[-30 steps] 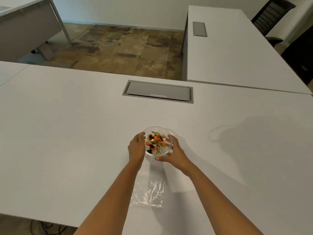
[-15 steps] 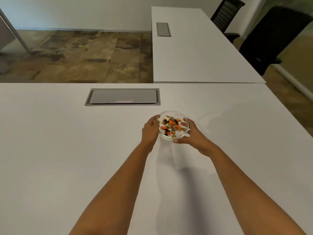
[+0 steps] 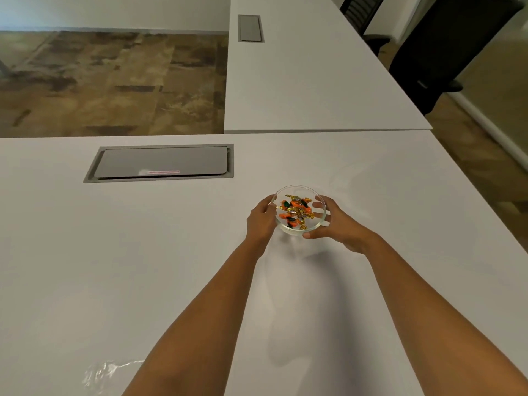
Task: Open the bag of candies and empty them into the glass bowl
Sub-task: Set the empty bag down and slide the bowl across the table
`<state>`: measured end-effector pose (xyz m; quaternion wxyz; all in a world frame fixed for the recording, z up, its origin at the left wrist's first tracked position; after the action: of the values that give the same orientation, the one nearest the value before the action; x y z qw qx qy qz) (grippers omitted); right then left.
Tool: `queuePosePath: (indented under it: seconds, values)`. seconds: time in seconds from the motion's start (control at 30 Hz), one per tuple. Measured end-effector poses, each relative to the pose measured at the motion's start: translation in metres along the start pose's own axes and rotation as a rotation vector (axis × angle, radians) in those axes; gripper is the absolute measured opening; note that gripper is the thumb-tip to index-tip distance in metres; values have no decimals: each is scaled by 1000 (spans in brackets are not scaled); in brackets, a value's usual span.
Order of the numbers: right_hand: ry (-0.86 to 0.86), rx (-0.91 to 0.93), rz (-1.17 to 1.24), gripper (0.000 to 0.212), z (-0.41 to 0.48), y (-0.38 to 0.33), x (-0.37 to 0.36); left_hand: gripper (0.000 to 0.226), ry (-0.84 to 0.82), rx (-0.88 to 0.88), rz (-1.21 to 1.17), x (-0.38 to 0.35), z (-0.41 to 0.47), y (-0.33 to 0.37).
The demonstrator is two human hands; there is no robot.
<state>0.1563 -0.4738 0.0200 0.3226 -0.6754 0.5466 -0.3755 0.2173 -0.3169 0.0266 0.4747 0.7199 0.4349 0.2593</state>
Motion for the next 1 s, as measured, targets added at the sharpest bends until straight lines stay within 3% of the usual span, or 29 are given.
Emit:
queuePosePath:
  seconds: [0.7, 1.0]
  values:
    - [-66, -37, 11, 101, 20, 24, 27, 37, 16, 14, -16, -21, 29, -19]
    - [71, -25, 54, 101, 5, 25, 26, 39, 46, 13, 139, -18, 12, -17]
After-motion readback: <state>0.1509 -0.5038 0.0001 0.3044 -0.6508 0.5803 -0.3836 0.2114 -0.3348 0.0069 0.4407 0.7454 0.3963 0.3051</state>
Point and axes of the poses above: each hand's wrist, its own z-axis towards the middle knuckle, its own x-axis out of the back of the hand, y = z × x, the point moved 10 cm from there along z, towards the middle knuckle, and after that the axes turned 11 degrees about -y, right-handed, at the moved point
